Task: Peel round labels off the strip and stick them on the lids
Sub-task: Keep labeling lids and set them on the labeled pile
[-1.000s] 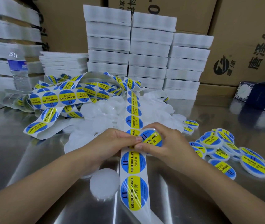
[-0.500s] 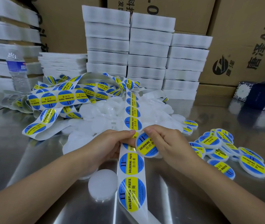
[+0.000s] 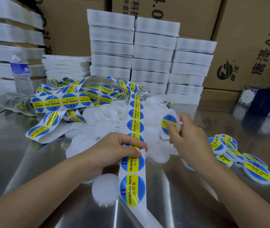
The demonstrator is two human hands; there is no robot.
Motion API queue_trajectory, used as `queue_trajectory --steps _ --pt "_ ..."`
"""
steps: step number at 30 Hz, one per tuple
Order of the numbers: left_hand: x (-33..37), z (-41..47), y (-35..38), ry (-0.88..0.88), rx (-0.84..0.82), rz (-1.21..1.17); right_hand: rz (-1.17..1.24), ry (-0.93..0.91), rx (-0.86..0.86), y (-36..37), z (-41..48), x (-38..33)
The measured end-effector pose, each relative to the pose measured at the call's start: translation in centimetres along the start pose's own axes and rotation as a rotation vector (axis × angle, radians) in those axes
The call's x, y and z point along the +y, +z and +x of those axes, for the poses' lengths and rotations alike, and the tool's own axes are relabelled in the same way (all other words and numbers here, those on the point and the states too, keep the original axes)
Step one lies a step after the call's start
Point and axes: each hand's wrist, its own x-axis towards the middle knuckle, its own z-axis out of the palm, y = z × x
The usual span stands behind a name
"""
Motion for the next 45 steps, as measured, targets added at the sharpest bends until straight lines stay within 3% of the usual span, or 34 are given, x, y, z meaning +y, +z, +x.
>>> queue_trajectory --steps 4,8,15,18,21,25,27,30,33,39,45 --pt "-0.2 0.2 0.1 0.019 0.047 0.029 -0.316 0.073 0.038 -1.0 0.8 1.4" --pt "-0.4 0.4 0.2 0.047 0.123 0.007 -0.577 0.230 -0.045 -2.1 1.9 3.3" --pt "-0.4 0.0 0.2 0.026 -0.014 0.000 -0.792 0.462 -0.190 -3.3 2.5 5.6" --pt "-0.3 0.0 0.2 0.043 -0.027 -0.008 -0.793 0.504 -0.168 -3.7 2.7 6.2" --pt "-0.3 0.0 0.2 0.057 -0.020 0.001 -0.668 0.365 -0.023 -4.0 2.6 5.5" --pt "-0.3 0.1 0.1 0.061 -0.021 0.008 -0.101 -0.034 0.130 -3.0 1.4 1.7" --pt "-0.3 0.1 0.1 0.066 -0.020 0.013 0.119 -0.269 0.016 -2.2 -0.2 -0.9" --pt "-0.3 0.2 0.2 0.079 -0.008 0.026 0.263 -0.503 -0.221 -1.2 -2.5 -2.8" --pt "-0.3 0.2 0.0 0.082 -0.007 0.009 0.267 -0.564 -0.329 -0.6 -3.3 -3.1" --pt "0.0 0.3 0.0 0.009 0.044 -0.187 0.232 -0.544 -0.319 -0.2 -3.1 -2.7" --pt "0.0 0.3 -0.1 0.003 0.071 -0.202 0.236 -0.527 -0.295 0.0 -3.1 -2.6"
